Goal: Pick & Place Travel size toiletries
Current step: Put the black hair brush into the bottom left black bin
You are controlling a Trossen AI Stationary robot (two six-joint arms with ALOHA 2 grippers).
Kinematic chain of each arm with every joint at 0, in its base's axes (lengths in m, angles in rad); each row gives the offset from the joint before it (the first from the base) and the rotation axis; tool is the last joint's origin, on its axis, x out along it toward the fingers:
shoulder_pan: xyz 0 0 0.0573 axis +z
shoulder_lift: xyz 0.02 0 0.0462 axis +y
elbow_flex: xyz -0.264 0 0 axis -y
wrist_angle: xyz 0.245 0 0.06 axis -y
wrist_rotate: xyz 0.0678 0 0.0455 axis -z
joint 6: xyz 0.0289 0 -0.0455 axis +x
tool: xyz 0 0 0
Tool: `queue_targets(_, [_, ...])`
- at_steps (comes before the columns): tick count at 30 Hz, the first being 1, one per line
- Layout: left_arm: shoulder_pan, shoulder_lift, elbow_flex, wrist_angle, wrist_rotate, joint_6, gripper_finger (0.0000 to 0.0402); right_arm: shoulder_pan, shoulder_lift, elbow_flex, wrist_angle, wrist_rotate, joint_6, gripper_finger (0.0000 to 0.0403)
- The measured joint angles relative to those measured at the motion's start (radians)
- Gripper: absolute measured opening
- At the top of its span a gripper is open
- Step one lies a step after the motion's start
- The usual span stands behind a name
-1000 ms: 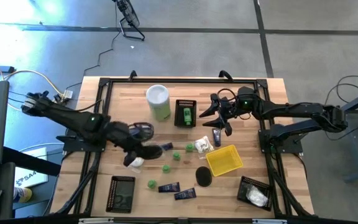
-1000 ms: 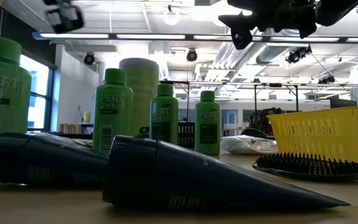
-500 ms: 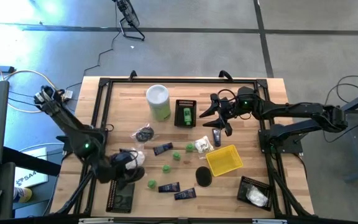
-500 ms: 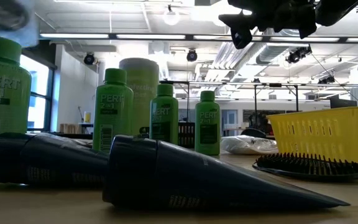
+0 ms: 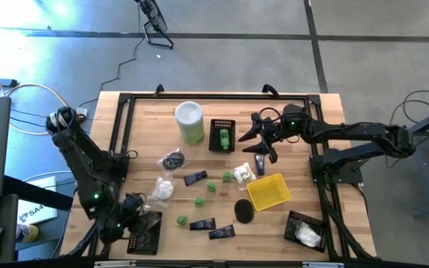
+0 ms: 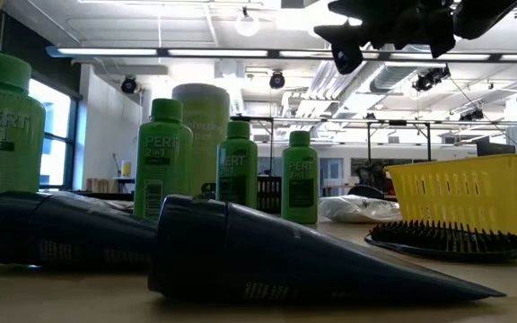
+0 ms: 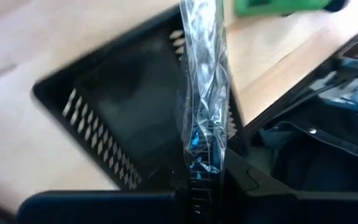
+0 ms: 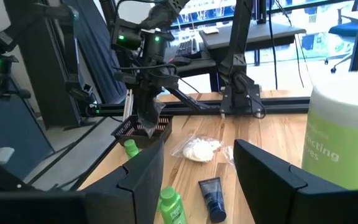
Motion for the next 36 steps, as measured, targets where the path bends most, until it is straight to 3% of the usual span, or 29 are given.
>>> queue_targets(7, [-0.057, 0.027, 0.000, -0.002, 0.006, -0.119, 0.0031, 0.000, 0.054, 0.000, 0.008, 0.001, 0.000, 0.0187])
queue_targets(15, [-0.054, 0.027, 0.000, 0.006, 0.006, -0.123, 0.0033, 0.000, 0.077, 0.000, 0.017, -0.004, 0.002, 0.0187])
queue_targets(26, [-0.054, 0.027, 0.000, 0.004, 0.007, -0.123, 0.0080, 0.000, 0.076, 0.000, 0.046, -0.031, 0.002, 0.0187])
queue_targets(36, [-0.054, 0.027, 0.000, 0.003, 0.007, -0.123, 0.0083, 0.000, 0.076, 0.000, 0.045, -0.032, 0.000, 0.0187])
